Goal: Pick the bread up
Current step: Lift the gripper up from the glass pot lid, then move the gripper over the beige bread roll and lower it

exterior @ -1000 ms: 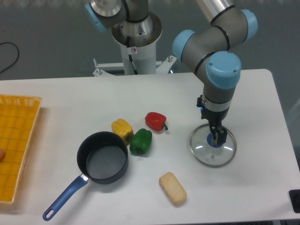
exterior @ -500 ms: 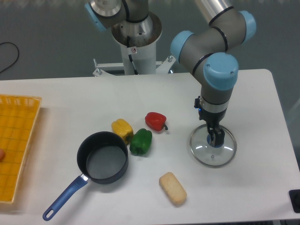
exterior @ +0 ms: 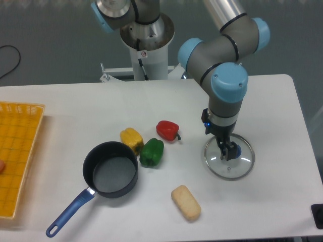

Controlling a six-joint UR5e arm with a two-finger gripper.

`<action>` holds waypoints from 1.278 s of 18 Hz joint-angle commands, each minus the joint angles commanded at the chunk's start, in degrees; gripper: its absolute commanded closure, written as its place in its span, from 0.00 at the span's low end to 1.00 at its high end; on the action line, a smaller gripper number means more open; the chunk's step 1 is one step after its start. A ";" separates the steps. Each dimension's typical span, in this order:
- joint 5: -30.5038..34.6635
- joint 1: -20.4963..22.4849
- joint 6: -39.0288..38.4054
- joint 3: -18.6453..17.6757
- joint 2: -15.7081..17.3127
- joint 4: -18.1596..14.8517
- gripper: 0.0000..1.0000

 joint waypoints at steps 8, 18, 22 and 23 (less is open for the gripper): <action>2.45 -4.65 -7.04 3.07 -5.62 4.31 0.00; 3.25 -7.47 -10.74 5.27 -10.54 7.21 0.00; 3.25 -8.26 -12.31 6.68 -12.39 8.43 0.00; 3.25 -8.52 -12.41 6.77 -12.91 8.87 0.00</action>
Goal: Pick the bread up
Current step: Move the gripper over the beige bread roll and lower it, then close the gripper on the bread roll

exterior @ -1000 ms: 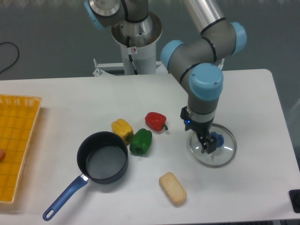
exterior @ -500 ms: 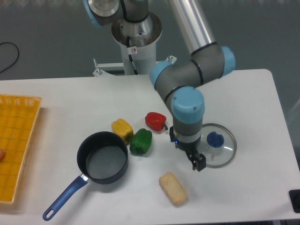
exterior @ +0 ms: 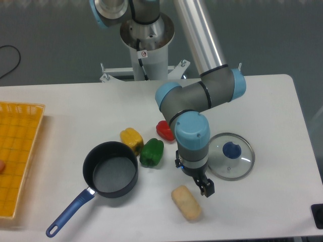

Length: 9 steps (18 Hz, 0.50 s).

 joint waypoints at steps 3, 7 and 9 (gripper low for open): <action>0.00 -0.53 0.09 0.26 -1.23 0.36 0.00; 0.09 -1.23 0.26 -0.35 -1.41 0.36 0.00; 0.17 -1.23 0.44 -0.96 -1.50 0.36 0.00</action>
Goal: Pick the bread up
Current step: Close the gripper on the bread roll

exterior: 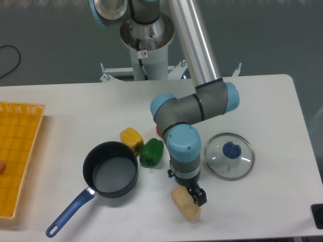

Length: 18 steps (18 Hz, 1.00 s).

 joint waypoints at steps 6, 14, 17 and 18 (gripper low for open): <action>1.58 -0.35 -0.35 0.00 -0.61 0.00 0.11; 1.58 -0.35 -2.72 0.17 -0.79 0.00 0.47; 1.58 -0.35 -3.34 0.17 -0.70 -0.09 0.60; 1.58 -0.35 -3.43 0.17 -0.53 -0.09 0.68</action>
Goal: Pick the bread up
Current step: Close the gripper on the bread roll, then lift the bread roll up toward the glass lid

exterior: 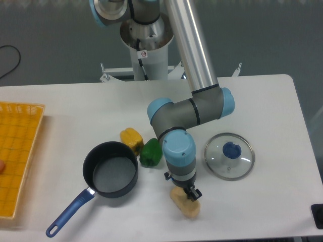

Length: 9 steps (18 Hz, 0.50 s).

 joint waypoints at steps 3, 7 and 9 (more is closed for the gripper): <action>0.09 0.09 -0.09 0.00 0.35 -0.18 0.82; 0.00 0.17 0.61 -0.09 1.41 -0.35 0.98; 0.00 0.35 0.88 -0.09 2.02 -0.44 1.00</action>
